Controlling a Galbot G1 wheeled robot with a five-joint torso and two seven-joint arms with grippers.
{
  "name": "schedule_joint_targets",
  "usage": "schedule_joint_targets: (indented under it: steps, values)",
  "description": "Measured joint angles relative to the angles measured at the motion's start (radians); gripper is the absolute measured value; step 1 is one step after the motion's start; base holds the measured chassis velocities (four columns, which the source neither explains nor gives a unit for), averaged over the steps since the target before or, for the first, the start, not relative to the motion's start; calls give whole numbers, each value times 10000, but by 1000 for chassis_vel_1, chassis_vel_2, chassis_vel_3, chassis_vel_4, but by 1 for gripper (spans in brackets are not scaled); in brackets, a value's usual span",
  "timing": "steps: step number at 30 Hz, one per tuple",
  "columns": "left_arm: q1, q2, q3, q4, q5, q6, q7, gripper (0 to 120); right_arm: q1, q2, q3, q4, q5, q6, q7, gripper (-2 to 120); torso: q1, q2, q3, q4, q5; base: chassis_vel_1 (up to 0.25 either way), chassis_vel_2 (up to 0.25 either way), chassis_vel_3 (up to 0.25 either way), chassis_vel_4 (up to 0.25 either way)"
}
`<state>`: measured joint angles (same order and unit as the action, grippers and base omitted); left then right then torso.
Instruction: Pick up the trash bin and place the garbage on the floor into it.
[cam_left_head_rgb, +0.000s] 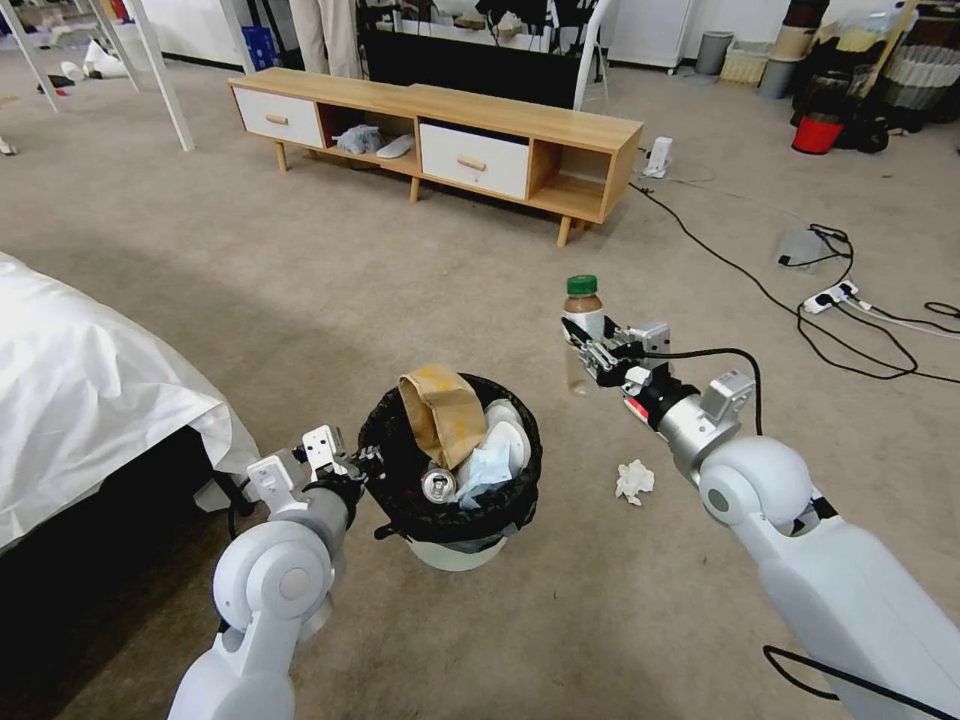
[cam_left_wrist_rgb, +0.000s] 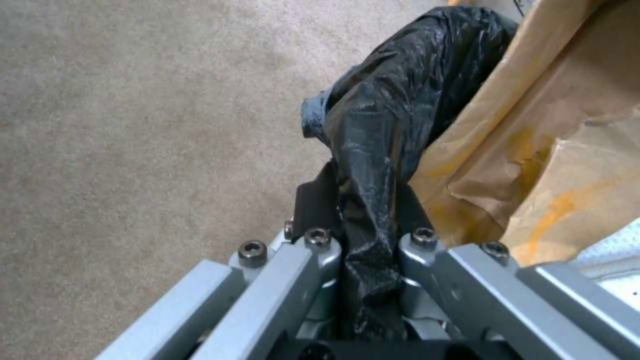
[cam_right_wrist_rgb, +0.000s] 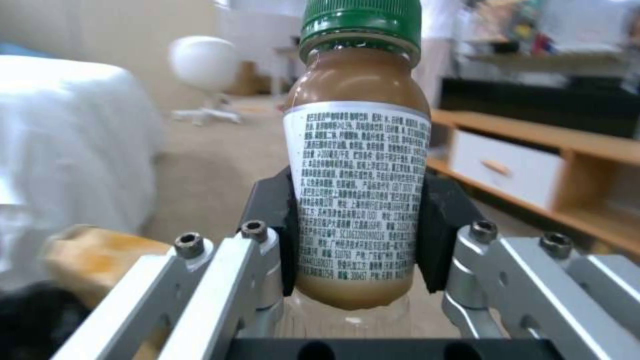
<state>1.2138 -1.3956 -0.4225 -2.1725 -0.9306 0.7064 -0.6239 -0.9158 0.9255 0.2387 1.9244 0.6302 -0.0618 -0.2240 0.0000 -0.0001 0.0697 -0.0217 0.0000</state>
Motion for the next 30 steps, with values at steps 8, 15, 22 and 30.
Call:
schedule_joint_targets:
  steps: [8, 15, 22, 30]
  values:
    - [-192, -52, 188, 188, -96, 19, -11, 4, 27, -202, -283, -4, -202, 918, -1511, 32, 0, 1, 0, 0, 0, 0, 0, 0, 0]
    - [-562, 9, 559, 540, -238, -12, 34, 4, 62, -361, -695, 115, -410, 1020, -1646, 32, 0, 0, 0, 0, 0, 0, 0, 0, 0]
    - [-806, 71, 939, 721, -315, -65, 85, 4, 109, -796, -1312, 166, -204, 780, -1615, 32, 0, 0, 0, -2, 0, 0, 0, 0, 0]
    - [-785, 61, 998, 734, -256, -84, 146, 4, 593, -1111, -2277, 125, 133, 618, -1535, 32, 0, 1, 0, 0, 0, 0, 0, 0, 0]
